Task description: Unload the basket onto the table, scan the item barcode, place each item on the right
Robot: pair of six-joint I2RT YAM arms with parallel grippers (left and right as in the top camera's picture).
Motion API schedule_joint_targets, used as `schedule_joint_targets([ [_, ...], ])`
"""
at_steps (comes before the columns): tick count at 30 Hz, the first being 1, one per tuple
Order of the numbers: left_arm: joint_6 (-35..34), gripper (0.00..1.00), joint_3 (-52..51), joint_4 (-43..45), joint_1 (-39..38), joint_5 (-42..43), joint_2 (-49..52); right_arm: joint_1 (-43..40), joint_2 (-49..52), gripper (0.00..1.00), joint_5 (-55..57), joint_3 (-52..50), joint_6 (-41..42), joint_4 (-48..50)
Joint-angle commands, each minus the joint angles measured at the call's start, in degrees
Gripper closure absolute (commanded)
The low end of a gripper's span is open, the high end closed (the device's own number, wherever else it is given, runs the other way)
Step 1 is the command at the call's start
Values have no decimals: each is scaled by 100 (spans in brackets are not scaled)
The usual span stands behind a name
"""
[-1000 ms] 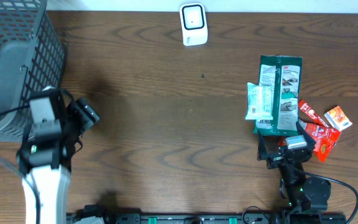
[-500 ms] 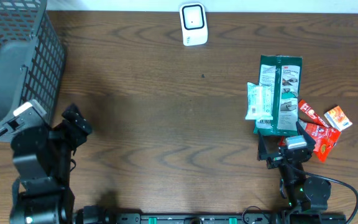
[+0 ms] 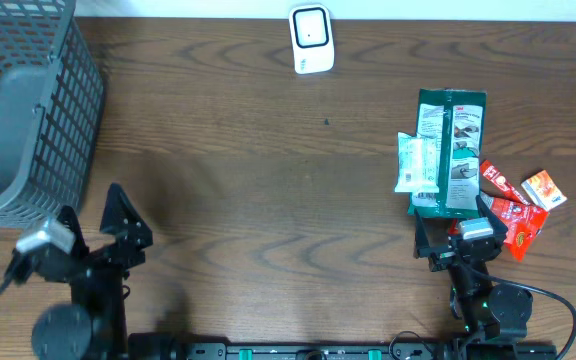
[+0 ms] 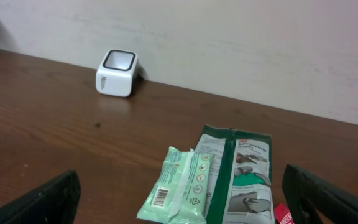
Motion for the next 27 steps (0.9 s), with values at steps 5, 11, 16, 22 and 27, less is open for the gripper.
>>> schedule_joint_targets([
  [5,70,15,-566,890,-162,-107,-964,-20,-37,1,-70,-11,-83,-17],
  [11,72,15,-1150,1908,-251,-107,-1189,-20,-37,1,-70,-11,-83,-17],
  [16,70,15,-1786,3077,-251,52,-1189,-20,-37,1,-70,-11,-83,-17],
  [22,68,15,-2682,4813,-251,197,-1189,-20,-37,1,-70,-11,-83,-17],
  [27,68,15,-3121,5224,-251,195,-1191,-20,-37,1,-70,-11,-83,-17],
])
